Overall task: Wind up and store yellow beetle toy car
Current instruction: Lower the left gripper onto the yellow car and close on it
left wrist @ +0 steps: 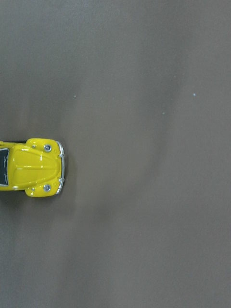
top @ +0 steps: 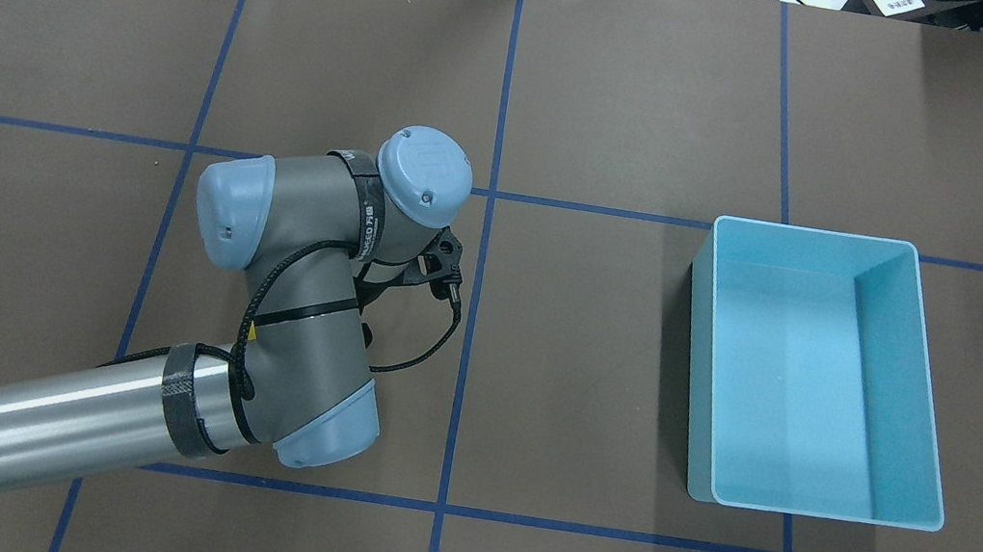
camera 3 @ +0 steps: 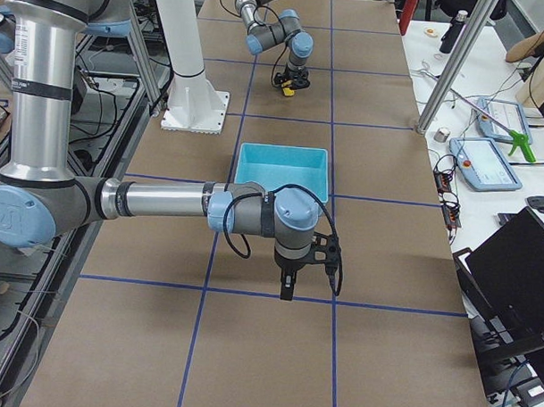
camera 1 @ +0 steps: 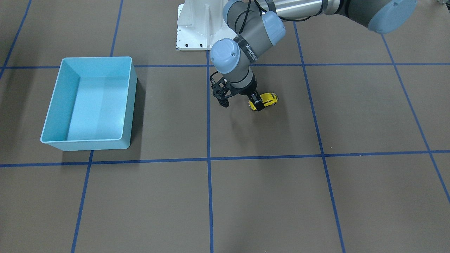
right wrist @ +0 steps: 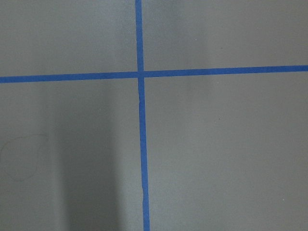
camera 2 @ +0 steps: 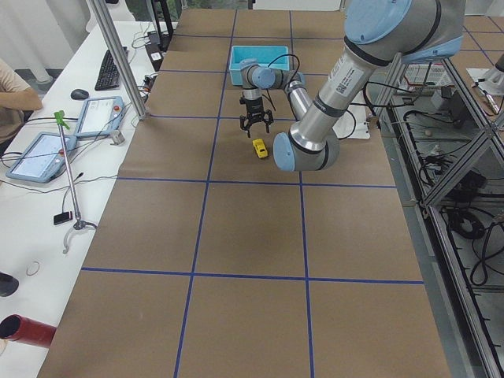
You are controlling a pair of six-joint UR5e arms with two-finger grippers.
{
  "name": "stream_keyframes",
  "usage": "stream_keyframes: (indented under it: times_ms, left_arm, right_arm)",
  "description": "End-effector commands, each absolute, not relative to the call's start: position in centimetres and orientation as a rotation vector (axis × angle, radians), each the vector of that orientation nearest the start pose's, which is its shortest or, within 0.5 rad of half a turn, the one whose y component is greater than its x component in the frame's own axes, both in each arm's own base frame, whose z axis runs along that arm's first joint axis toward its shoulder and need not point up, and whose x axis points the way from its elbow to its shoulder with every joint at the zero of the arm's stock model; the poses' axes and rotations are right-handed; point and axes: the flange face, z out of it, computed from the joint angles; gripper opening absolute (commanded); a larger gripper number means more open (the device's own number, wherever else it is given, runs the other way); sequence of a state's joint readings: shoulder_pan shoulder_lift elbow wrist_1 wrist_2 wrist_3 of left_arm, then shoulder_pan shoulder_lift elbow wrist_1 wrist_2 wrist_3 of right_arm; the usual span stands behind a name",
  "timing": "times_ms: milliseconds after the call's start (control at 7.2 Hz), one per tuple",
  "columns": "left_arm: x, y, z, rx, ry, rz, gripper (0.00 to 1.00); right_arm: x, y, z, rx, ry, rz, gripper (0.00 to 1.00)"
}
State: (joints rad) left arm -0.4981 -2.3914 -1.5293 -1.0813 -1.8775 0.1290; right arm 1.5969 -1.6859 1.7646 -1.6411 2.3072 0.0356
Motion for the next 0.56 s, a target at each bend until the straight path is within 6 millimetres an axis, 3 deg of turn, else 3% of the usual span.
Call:
stream_keyframes:
  times_ms: [0,417]
  left_arm:
    - [58.54,-43.37,24.64,0.147,0.438,1.250,0.98]
    - [58.20,-43.65,25.41,0.141,0.434,1.262,0.93]
  right_arm:
    - [7.80,-44.06,62.72,0.003,-0.735,0.057,1.00]
    - [7.80,-44.06,62.72,0.003,-0.735,0.057,1.00]
